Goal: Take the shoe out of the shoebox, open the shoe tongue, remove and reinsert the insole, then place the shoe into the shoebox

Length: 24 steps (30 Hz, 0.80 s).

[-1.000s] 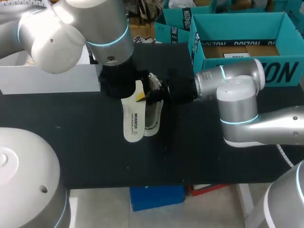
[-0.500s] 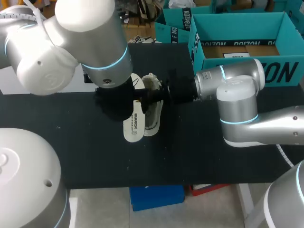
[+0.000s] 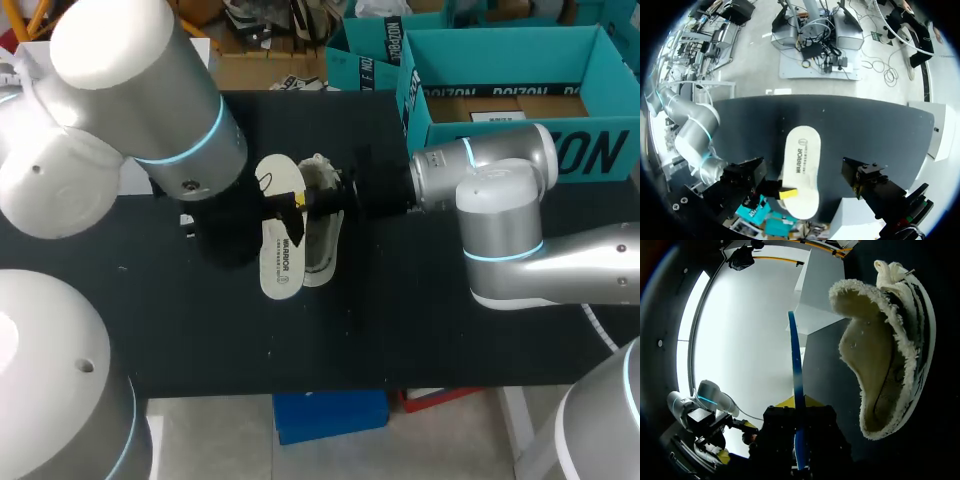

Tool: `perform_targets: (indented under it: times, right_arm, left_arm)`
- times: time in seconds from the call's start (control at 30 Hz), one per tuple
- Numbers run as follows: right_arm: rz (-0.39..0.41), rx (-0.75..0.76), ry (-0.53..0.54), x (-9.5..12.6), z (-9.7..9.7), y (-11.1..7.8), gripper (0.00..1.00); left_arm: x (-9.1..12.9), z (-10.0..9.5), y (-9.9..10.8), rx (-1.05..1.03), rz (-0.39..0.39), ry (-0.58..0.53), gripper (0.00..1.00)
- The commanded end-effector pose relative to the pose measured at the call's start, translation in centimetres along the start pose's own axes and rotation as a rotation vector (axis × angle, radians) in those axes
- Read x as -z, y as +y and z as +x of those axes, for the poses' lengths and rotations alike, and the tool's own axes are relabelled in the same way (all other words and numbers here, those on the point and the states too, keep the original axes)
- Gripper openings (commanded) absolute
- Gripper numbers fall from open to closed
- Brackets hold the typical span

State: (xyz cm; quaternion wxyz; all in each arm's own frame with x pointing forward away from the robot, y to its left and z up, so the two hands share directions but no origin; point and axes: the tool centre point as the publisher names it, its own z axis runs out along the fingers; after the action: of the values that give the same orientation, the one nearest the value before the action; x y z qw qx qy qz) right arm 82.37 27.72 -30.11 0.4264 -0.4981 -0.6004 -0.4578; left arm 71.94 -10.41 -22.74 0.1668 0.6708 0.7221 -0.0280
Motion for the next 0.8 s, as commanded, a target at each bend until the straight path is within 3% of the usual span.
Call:
perform_targets:
  times: [0.03,0.3,0.5,0.53,0.6,0.8]
  right_arm:
    - [-0.002,0.000,-0.002,-0.1,0.0,0.0,0.00]
    - [-0.002,0.000,-0.002,-0.1,0.0,0.0,0.00]
    - [-0.002,0.000,-0.002,-0.1,0.0,0.0,0.00]
    - [-0.002,0.000,-0.002,-0.1,0.0,0.0,0.00]
    - [-0.002,0.000,-0.002,-0.1,0.0,0.0,0.00]
    - [-0.002,0.000,-0.002,-0.1,0.0,0.0,0.00]
  left_arm:
    - [0.7,3.3,0.3,0.099,0.020,-0.541,1.00]
    - [0.8,5.2,1.2,0.125,0.073,-0.900,1.00]
    - [0.3,6.8,2.2,0.209,0.246,-1.247,1.00]
    - [0.3,6.9,2.2,0.212,0.262,-1.258,1.00]
    - [0.1,6.6,2.2,0.236,0.261,-1.169,1.00]
    - [0.1,6.6,2.2,0.236,0.261,-1.169,1.00]
